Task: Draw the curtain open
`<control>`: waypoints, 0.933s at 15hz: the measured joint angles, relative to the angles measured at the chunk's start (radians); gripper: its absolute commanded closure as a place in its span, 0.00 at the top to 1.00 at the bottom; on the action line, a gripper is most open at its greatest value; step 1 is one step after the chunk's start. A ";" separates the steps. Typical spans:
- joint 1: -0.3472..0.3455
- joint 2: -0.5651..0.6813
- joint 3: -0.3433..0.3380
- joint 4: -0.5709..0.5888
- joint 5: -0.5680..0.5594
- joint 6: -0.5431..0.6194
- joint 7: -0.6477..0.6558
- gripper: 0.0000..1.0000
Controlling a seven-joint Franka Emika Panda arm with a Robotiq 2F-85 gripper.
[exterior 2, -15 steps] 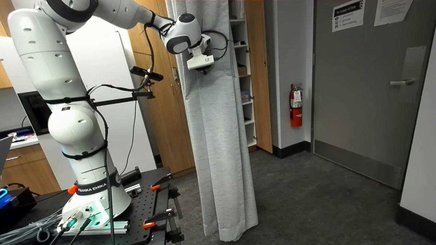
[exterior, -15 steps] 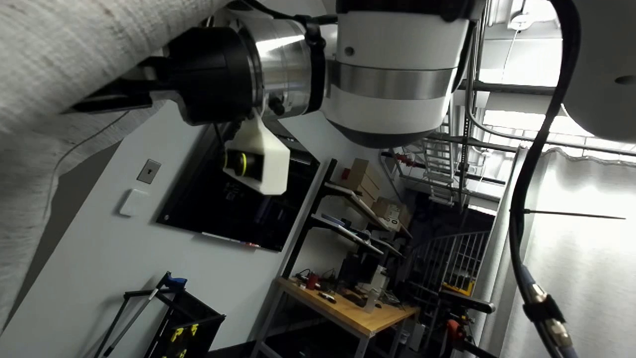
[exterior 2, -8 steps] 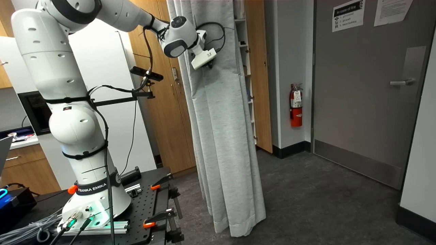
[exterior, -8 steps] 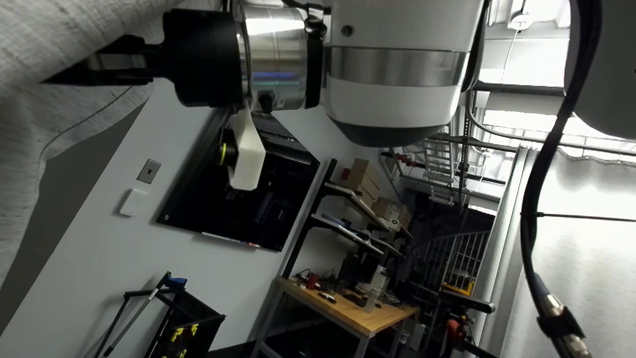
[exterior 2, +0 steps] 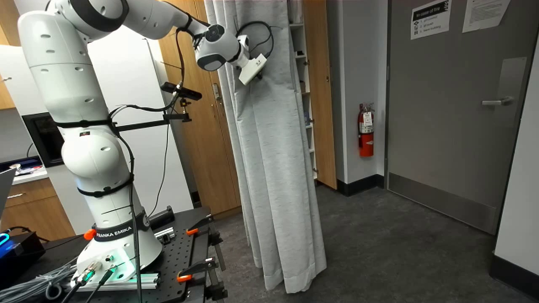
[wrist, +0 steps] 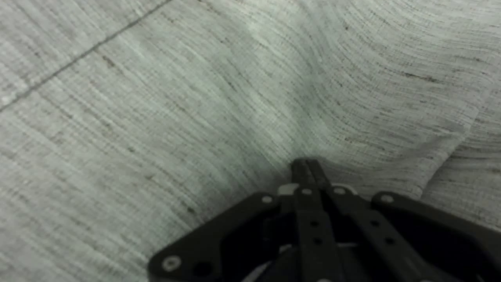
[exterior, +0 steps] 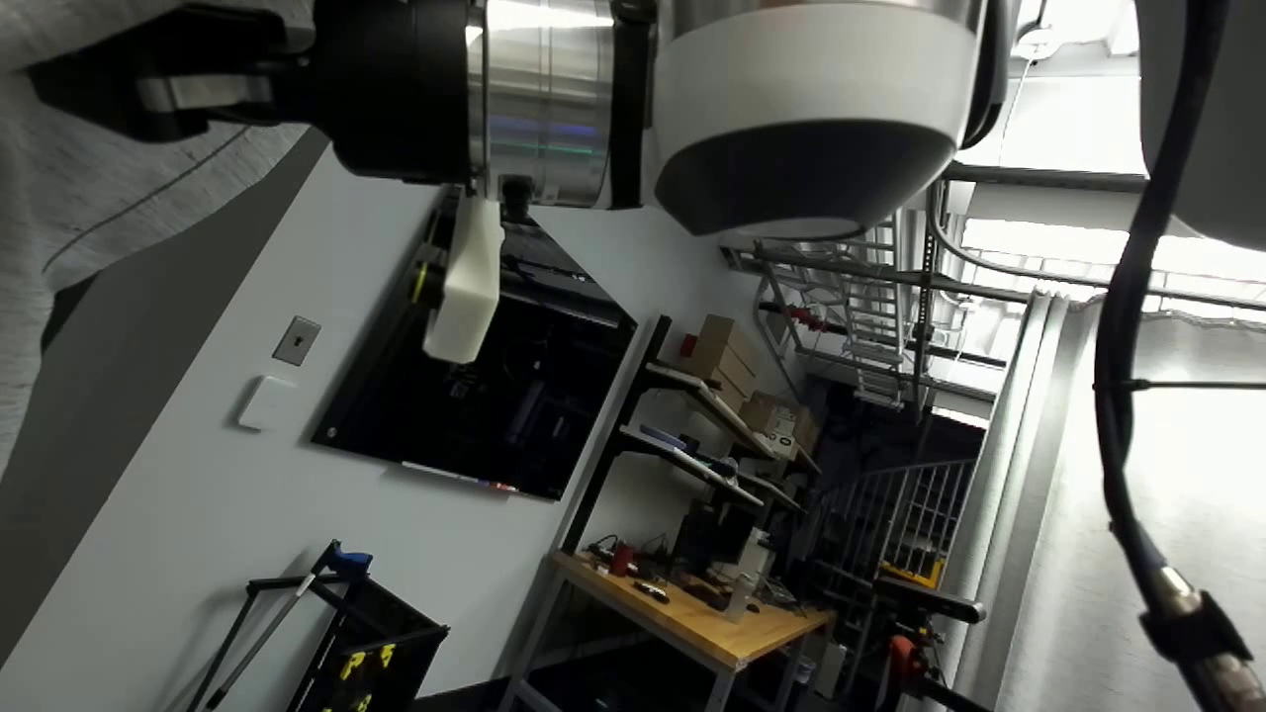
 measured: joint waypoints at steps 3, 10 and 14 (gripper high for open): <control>0.000 0.001 0.001 0.016 0.100 0.000 -0.132 0.00; 0.000 0.001 0.001 0.030 0.247 0.000 -0.318 0.01; 0.000 0.001 0.001 0.030 0.247 0.000 -0.320 0.01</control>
